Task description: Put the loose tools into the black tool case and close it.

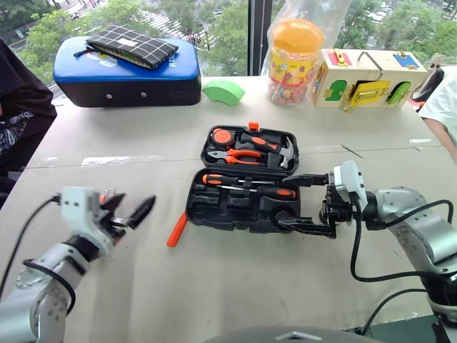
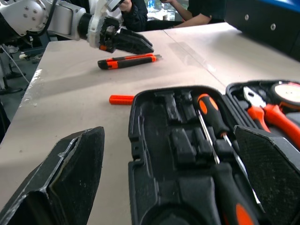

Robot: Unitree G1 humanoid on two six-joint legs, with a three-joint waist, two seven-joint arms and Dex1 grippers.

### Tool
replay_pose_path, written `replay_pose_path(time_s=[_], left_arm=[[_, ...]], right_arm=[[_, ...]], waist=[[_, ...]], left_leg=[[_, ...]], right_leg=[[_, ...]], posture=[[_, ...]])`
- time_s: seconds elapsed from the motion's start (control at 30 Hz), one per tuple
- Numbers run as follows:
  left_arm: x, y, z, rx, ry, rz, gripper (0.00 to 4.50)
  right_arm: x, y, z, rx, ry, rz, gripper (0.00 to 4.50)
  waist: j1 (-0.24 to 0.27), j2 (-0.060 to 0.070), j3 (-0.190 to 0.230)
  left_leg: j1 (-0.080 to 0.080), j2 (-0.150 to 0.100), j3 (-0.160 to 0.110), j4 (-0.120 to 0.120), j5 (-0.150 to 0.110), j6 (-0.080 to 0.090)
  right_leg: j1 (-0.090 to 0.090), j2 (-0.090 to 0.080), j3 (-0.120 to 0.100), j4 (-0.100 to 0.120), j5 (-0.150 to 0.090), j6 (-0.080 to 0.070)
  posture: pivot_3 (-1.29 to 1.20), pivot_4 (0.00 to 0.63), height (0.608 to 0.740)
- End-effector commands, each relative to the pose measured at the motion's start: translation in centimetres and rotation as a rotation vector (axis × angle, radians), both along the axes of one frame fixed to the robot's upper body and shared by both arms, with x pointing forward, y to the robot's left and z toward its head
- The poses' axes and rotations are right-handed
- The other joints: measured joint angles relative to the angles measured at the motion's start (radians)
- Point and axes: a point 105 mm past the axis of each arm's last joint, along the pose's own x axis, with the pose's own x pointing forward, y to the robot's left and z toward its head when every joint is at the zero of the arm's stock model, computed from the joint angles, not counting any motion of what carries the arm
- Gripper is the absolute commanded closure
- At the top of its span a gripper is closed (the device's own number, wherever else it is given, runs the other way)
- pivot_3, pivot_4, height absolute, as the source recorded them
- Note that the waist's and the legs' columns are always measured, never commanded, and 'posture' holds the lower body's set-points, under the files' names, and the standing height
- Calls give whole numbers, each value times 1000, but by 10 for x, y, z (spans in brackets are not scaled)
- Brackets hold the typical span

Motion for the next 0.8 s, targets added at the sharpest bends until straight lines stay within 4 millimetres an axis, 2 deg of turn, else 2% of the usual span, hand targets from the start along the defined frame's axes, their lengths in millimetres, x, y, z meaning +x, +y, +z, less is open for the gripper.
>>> replay_pose_path(time_s=[0.03, 0.27, 0.4, 0.53, 0.57, 0.63, 0.67, 0.8], left_arm=[[-9, -24, -3, 69, 26, -73, 0], [-23, -34, -23, 146, 89, -92, 0], [-19, -41, -43, 184, 134, -102, 1121], [-18, -50, -49, 187, 130, -122, 3190], [-17, -49, -48, 181, 119, -117, 3689], [-14, -43, -41, 169, 74, -90, 4135], [-11, -38, -34, 158, 41, -76, 4130], [4, -21, 12, 83, -144, -93, 4130]], right_arm=[[-6, -5, 14, 12, -60, 8, 22], [-6, -11, 17, -4, -72, -37, 22], [-6, -14, 18, -12, -75, -56, 0], [-6, -16, 18, -17, -75, -67, 0], [-7, -17, 18, -19, -74, -68, 0], [-8, -17, 17, -20, -72, -68, 0], [-9, -17, 17, -21, -71, -67, 0], [-13, -20, 17, -23, -70, -64, 0]], waist=[[1, 0, 0], [9, 1, 0], [13, 1, 0], [11, 3, -1], [11, 3, -1], [12, 4, -1], [13, 4, -1], [13, 1, 0]], left_leg=[[0, 0, 0, 0, 0, 0], [0, 0, 0, 0, -1, 1], [0, 0, 0, 0, -1, 1], [0, 0, 0, 1, -1, 1], [0, 0, 0, 1, -1, 2], [0, 0, 0, 1, -1, 2], [0, 0, 0, 1, -1, 1], [0, 1, 0, 1, -1, 1]], right_leg=[[0, 0, 0, 0, 0, 0], [0, 0, 0, 0, 0, 0], [0, 0, 0, -1, 0, 0], [0, 0, 0, -1, 0, 0], [0, 0, 0, -1, 0, 0], [0, 0, 0, -1, 0, 0], [0, 0, 0, -1, 0, 0], [0, 0, -2, -1, 0, 0]], posture=[[0, 150, 740], [0, 150, 740], [0, 150, 740], [0, 150, 740], [0, 150, 740], [0, 150, 740], [0, 150, 740], [0, 150, 740]])
